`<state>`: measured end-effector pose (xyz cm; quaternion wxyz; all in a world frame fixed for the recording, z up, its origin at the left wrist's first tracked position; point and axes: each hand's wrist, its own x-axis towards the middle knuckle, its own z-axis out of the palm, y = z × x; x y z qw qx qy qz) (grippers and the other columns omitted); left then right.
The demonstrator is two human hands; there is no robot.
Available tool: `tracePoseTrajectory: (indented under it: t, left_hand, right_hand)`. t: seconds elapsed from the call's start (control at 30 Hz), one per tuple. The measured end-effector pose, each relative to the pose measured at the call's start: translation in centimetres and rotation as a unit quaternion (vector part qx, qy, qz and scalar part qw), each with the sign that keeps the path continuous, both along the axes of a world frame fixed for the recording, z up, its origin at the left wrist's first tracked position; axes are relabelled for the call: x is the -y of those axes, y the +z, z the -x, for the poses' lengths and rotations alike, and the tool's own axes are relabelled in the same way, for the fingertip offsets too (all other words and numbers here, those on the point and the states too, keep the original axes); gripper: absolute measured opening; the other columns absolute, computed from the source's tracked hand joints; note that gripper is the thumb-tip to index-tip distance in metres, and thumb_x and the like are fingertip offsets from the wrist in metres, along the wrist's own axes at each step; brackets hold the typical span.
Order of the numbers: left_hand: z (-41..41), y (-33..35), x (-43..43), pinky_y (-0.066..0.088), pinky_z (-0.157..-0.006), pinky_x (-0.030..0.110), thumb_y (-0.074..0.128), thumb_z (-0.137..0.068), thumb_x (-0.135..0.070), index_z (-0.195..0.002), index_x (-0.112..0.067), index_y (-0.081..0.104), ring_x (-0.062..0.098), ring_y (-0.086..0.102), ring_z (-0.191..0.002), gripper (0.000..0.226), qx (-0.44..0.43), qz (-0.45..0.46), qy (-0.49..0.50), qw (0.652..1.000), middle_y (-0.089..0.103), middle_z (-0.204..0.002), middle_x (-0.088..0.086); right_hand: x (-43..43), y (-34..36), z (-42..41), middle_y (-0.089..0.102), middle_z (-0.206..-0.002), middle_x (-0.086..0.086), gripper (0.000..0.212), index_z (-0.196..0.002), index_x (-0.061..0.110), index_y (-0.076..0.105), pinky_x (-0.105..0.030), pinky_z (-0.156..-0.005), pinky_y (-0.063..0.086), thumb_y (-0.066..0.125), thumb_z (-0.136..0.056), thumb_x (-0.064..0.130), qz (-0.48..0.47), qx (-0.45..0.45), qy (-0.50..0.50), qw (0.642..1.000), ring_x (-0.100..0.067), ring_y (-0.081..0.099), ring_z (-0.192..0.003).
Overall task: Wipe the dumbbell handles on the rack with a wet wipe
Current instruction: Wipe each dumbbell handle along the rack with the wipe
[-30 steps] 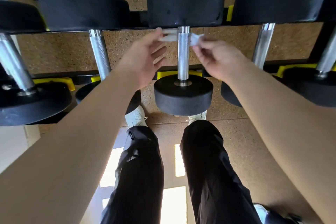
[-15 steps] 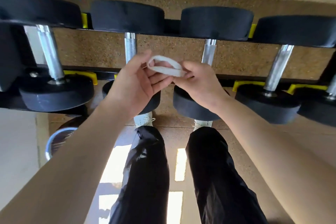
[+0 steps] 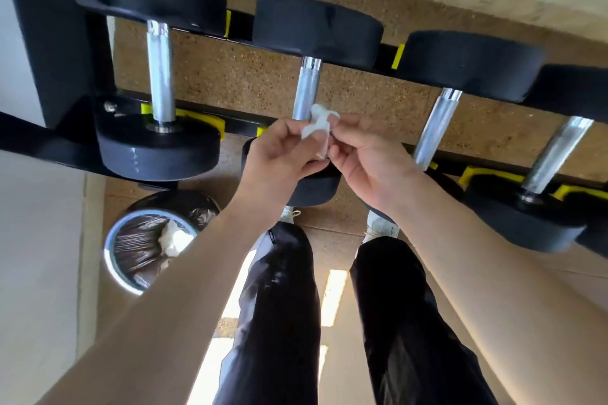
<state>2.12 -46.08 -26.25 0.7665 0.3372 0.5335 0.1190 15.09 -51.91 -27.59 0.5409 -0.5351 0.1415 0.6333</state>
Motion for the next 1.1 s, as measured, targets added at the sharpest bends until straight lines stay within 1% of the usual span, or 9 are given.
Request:
tracePoseTrajectory:
  t: [0.13, 0.23, 0.3, 0.37, 0.53, 0.63, 0.8, 0.97, 1.1]
  left_hand:
    - [1.4, -1.1, -1.6, 0.06, -0.071, 0.028, 0.08, -0.083, -0.006, -0.083, -0.007, 0.067, 0.017, 0.069, -0.07, 0.013, -0.101, -0.084, -0.027, 0.991, 0.075, -0.077, 0.011]
    - [1.8, -2.6, -3.8, 0.061, -0.074, 0.036, 0.085, -0.079, -0.011, -0.083, -0.018, 0.067, 0.016, 0.072, -0.069, 0.019, -0.175, -0.137, -0.025, 0.975, 0.075, -0.076, 0.001]
    - [1.5, -4.0, -5.6, 0.063, -0.075, 0.041, 0.084, -0.078, -0.018, -0.09, -0.027, 0.066, 0.017, 0.074, -0.074, 0.023, -0.216, -0.204, -0.045, 0.954, 0.076, -0.082, -0.003]
    - [0.6, -5.0, -7.2, 0.062, -0.076, 0.041, 0.082, -0.08, -0.022, -0.096, -0.031, 0.068, 0.015, 0.073, -0.077, 0.023, -0.228, -0.252, -0.071, 0.938, 0.075, -0.087, -0.008]
    - [-1.3, -6.2, -7.2, 0.052, -0.071, 0.016, 0.081, -0.083, -0.024, -0.086, -0.025, 0.075, 0.0, 0.061, -0.072, 0.007, -0.231, -0.303, -0.177, 0.908, 0.067, -0.081, -0.017]
    - [-0.5, -6.7, -6.5, 0.051, -0.071, 0.021, 0.08, -0.084, -0.024, -0.083, -0.024, 0.075, 0.005, 0.062, -0.073, 0.006, -0.261, -0.292, -0.22, 0.894, 0.064, -0.077, -0.018]
    - [0.8, -6.1, -6.7, 0.057, -0.075, 0.032, 0.084, -0.076, -0.03, -0.093, -0.029, 0.076, 0.019, 0.068, -0.09, 0.019, -0.351, -0.251, -0.39, 0.813, 0.071, -0.102, -0.006]
    - [0.0, -5.1, -6.1, 0.04, -0.059, 0.013, 0.081, -0.08, -0.022, -0.082, -0.028, 0.077, -0.002, 0.057, -0.065, 0.007, -0.205, -0.363, -0.257, 0.872, 0.062, -0.073, -0.023]
    - [-1.8, -5.7, -4.9, 0.041, -0.062, 0.009, 0.079, -0.08, -0.017, -0.091, -0.026, 0.082, 0.009, 0.054, -0.067, 0.014, -0.245, -0.428, -0.216, 0.843, 0.06, -0.081, -0.013]
  right_hand:
    - [-0.8, -1.2, 0.8, 0.073, -0.079, -0.003, 0.022, -0.112, 0.003, 0.07, -0.021, -0.056, 0.046, 0.07, -0.091, 0.01, 0.058, 0.154, 0.123, 0.979, -0.009, 0.062, -0.063]
    - [-0.3, -2.4, 1.5, 0.073, -0.091, 0.007, 0.022, -0.103, 0.02, 0.073, -0.022, -0.074, 0.053, 0.079, -0.082, 0.023, 0.095, 0.343, 0.278, 0.892, -0.007, 0.068, -0.083]
    - [0.6, -3.1, 2.5, 0.072, -0.092, 0.013, 0.02, -0.098, 0.027, 0.075, -0.024, -0.082, 0.052, 0.08, -0.079, 0.032, 0.079, 0.384, 0.355, 0.849, -0.004, 0.067, -0.087]
    - [1.5, -3.5, 3.5, 0.073, -0.088, 0.015, 0.014, -0.09, 0.028, 0.077, -0.02, -0.079, 0.048, 0.08, -0.08, 0.037, 0.065, 0.41, 0.369, 0.831, 0.0, 0.066, -0.085]
    - [2.0, -3.2, 3.7, 0.072, -0.082, 0.013, 0.009, -0.082, 0.023, 0.075, -0.015, -0.074, 0.048, 0.079, -0.083, 0.032, 0.053, 0.44, 0.335, 0.831, -0.001, 0.066, -0.081]
    - [2.1, -3.2, 3.6, 0.072, -0.08, 0.012, 0.012, -0.082, 0.022, 0.075, -0.023, -0.075, 0.052, 0.079, -0.083, 0.033, 0.054, 0.432, 0.341, 0.833, -0.004, 0.067, -0.079]
    - [1.8, -3.4, 3.4, 0.071, -0.074, 0.013, 0.01, -0.079, 0.024, 0.075, -0.029, -0.072, 0.053, 0.08, -0.082, 0.033, 0.051, 0.416, 0.328, 0.847, -0.005, 0.067, -0.073]
    - [1.9, -3.6, 3.2, 0.071, -0.073, 0.012, 0.012, -0.078, 0.024, 0.073, -0.023, -0.071, 0.051, 0.081, -0.082, 0.033, 0.042, 0.412, 0.331, 0.848, -0.001, 0.064, -0.07]
    - [1.4, -3.9, 1.6, 0.071, -0.072, 0.007, 0.016, -0.083, 0.014, 0.076, -0.024, -0.068, 0.05, 0.082, -0.081, 0.03, 0.007, 0.387, 0.384, 0.838, -0.003, 0.063, -0.067]
